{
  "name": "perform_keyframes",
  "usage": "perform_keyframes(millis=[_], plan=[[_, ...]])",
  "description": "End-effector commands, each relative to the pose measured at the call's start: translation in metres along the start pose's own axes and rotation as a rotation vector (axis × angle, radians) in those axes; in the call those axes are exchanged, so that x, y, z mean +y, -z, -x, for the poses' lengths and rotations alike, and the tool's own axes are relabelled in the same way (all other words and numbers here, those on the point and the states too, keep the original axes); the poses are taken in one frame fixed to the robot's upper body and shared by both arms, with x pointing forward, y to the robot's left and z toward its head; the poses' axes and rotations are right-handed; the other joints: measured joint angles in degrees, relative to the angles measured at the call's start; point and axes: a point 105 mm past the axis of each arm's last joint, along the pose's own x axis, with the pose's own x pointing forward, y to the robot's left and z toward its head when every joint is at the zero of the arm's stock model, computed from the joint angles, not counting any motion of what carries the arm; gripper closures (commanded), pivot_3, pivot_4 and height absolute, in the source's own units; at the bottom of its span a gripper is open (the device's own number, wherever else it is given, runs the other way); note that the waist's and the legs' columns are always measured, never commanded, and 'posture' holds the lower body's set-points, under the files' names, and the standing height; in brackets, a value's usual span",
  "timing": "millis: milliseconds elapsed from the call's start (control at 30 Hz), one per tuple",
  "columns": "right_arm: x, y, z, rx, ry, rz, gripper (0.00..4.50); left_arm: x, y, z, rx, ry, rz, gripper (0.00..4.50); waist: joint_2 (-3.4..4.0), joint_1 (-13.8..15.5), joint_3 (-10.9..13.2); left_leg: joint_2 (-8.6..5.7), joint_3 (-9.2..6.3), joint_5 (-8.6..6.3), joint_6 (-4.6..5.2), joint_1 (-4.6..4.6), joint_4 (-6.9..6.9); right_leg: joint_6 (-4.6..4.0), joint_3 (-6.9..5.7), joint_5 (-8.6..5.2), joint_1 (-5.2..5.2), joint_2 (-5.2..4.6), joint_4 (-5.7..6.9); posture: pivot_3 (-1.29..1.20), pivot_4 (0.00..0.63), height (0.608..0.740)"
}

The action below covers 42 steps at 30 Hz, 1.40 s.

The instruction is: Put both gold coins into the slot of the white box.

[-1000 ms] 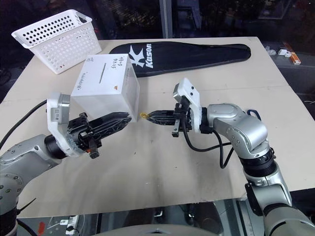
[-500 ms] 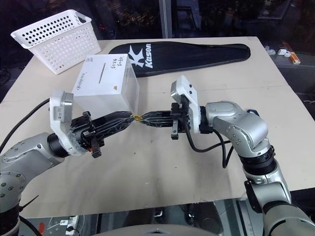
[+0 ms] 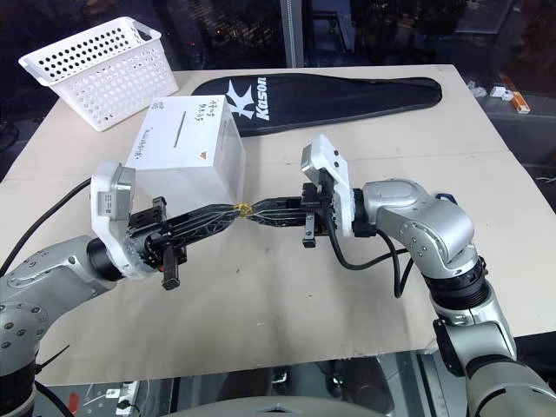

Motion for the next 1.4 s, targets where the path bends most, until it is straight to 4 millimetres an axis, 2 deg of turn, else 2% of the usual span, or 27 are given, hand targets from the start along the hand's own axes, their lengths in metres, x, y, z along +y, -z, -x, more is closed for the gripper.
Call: perform_keyframes(millis=[33,133,167,267,333,400,433,467,567,733,800,967,1200,1400], plan=[[0.018,-0.014,-0.007,-0.035,-0.084,0.065,4.50,-0.007,-0.004,-0.001,-0.010,0.037,-0.007,4.43,0.00,0.0,0.0,0.00,0.00,0.00,0.00,0.00,0.00,0.00,0.00,0.00,0.00,0.00,0.00,0.00,0.150,0.738],[0.016,-0.015,-0.007,-0.037,-0.071,0.072,4.50,-0.005,-0.007,0.000,-0.025,0.020,-0.002,4.43,0.00,0.0,0.0,0.00,0.00,0.00,0.00,0.00,0.00,0.00,0.00,0.00,0.00,0.00,0.00,0.00,0.150,0.738],[0.015,-0.016,-0.006,-0.043,-0.070,0.067,4.20,-0.004,-0.008,0.001,-0.031,0.013,0.000,4.48,0.00,0.0,0.0,0.00,0.00,0.00,0.00,0.00,0.00,0.00,0.00,0.00,0.00,0.00,0.00,0.00,0.150,0.738],[0.008,-0.015,0.004,-0.035,-0.008,0.082,3.19,0.001,-0.017,0.005,-0.084,-0.060,-0.007,4.50,0.00,0.0,0.0,0.00,-0.01,0.00,0.00,0.00,0.00,0.01,0.00,0.00,0.00,0.00,0.00,0.00,0.150,0.738],[0.004,-0.015,0.011,-0.025,0.041,0.101,2.20,0.003,-0.026,0.007,-0.135,-0.114,-0.006,4.50,0.00,0.0,0.0,0.00,-0.01,0.00,0.00,-0.01,0.00,0.00,0.00,0.00,0.00,-0.01,0.00,0.00,0.150,0.738],[-0.002,-0.016,0.018,-0.015,0.101,0.136,1.40,0.004,-0.032,0.007,-0.166,-0.162,-0.022,4.50,-0.01,0.2,0.0,0.00,-0.01,0.00,0.00,-0.01,0.00,0.01,0.00,0.00,0.01,-0.04,-0.02,0.00,0.150,0.738],[-0.006,-0.017,0.023,-0.009,0.135,0.165,0.71,0.006,-0.037,0.008,-0.190,-0.209,-0.048,4.50,-0.01,0.2,0.0,0.00,-0.01,0.00,0.00,-0.01,0.01,0.01,0.00,0.00,0.01,-0.04,-0.02,0.00,0.150,0.738],[-0.007,-0.020,0.031,-0.009,0.159,0.187,0.40,0.011,-0.046,0.008,-0.225,-0.291,-0.097,4.50,-0.01,0.4,0.0,-0.01,-0.01,0.00,0.00,-0.01,0.01,0.01,0.00,0.00,0.01,-0.05,-0.02,0.00,0.150,0.738],[-0.009,-0.030,0.049,-0.016,0.199,0.264,0.40,0.022,-0.070,0.010,-0.316,-0.498,-0.226,4.50,-0.03,1.3,0.0,-0.02,-0.01,0.00,0.01,-0.02,0.02,0.01,0.00,0.00,0.02,-0.04,-0.03,0.00,0.150,0.738],[-0.019,-0.040,0.067,-0.008,0.274,0.293,0.40,0.058,-0.086,0.016,-0.236,-1.010,-0.507,4.50,-0.05,1.4,0.0,-0.03,-0.01,0.01,0.01,0.00,0.02,0.02,0.01,0.00,0.04,0.04,-0.02,0.00,0.150,0.738],[-0.021,-0.042,0.069,-0.005,0.284,0.298,0.40,0.059,-0.087,0.009,-0.232,-1.042,-0.537,4.50,-0.06,1.3,0.0,-0.03,0.03,0.01,0.01,0.00,0.02,0.03,0.05,0.01,0.04,0.05,-0.01,0.00,0.150,0.738],[-0.021,-0.044,0.075,0.017,0.299,0.311,0.40,0.082,-0.072,0.007,-0.160,-1.203,-0.465,4.50,-0.08,1.3,0.0,-0.02,0.04,0.02,-0.01,-0.01,0.02,-0.06,0.08,0.06,0.03,0.06,-0.01,0.00,0.150,0.738],[-0.011,-0.057,0.086,0.008,0.313,0.416,0.40,0.096,-0.061,-0.001,-0.099,-1.223,-0.350,4.50,-0.10,1.4,0.0,-0.02,0.04,0.02,-0.02,-0.04,0.05,-0.07,0.06,0.07,0.03,0.05,-0.02,0.00,0.150,0.738],[-0.008,-0.059,0.092,0.023,0.335,0.441,0.40,0.103,-0.055,-0.005,-0.055,-1.205,-0.274,4.50,-0.10,1.4,0.0,-0.01,0.04,0.03,-0.03,-0.02,0.06,-0.07,0.06,0.06,0.04,0.05,-0.01,0.00,0.150,0.738]])
